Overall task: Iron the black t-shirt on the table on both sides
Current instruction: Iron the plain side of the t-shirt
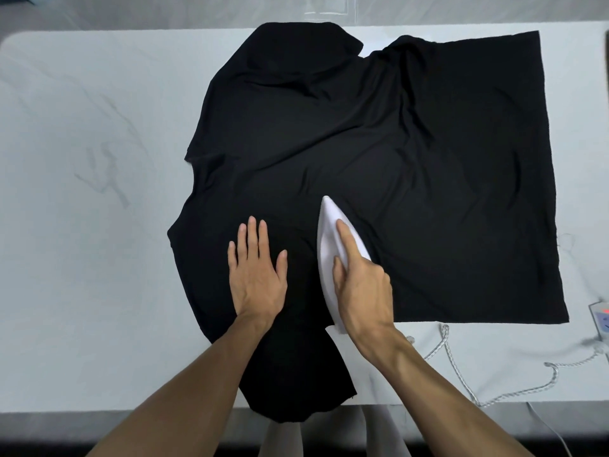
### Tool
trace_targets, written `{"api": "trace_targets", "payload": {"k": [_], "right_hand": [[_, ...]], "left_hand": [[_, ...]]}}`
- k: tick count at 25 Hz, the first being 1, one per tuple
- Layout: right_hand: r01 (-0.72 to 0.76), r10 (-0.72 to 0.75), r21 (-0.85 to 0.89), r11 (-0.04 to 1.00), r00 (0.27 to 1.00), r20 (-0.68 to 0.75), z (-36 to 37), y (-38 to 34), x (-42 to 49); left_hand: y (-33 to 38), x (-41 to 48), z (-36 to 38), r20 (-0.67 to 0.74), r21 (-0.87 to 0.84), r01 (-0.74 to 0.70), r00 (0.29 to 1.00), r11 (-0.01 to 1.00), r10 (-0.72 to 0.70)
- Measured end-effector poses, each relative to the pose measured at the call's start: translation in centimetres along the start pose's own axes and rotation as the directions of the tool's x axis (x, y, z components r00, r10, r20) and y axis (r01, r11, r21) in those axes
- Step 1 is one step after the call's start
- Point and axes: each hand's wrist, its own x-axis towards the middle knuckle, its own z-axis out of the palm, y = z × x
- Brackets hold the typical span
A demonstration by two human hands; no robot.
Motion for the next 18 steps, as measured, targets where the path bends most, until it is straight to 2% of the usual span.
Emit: {"api": "trace_targets", "payload": {"k": [3,8,11,13,16,18], "right_hand": [[0.041,-0.04,-0.057,0.998,0.999,0.013,-0.1,0.3,-0.1],[-0.108,0.112,0.055,0.993,0.989,-0.092,-3.1,5.0,0.2],[-0.101,0.107,0.068,0.993,0.99,-0.094,-3.5,5.2,0.1],[-0.099,0.104,0.059,0.993,0.99,-0.091,-3.3,5.4,0.3],[-0.111,0.113,0.038,0.993,0.992,-0.064,-3.4,6.0,0.5],[-0.107,0.108,0.032,0.994,0.994,-0.031,-3.4,6.0,0.6]], "left_hand": [[-0.2,0.0,0.0,-0.008,-0.001,0.001,1.0,1.0,-0.001],[0.2,0.0,0.2,-0.009,0.018,-0.005,1.0,1.0,0.005],[0.7,-0.2,-0.3,-0.064,-0.001,0.001,0.998,1.0,-0.001],[3.7,-0.6,-0.6,-0.109,-0.063,-0.085,0.991,0.994,0.078],[10.3,-1.2,0.0,-0.094,-0.17,-0.211,0.976,0.963,0.197],[12.1,-1.4,1.1,-0.049,-0.112,-0.211,0.977,0.971,0.206]]}}
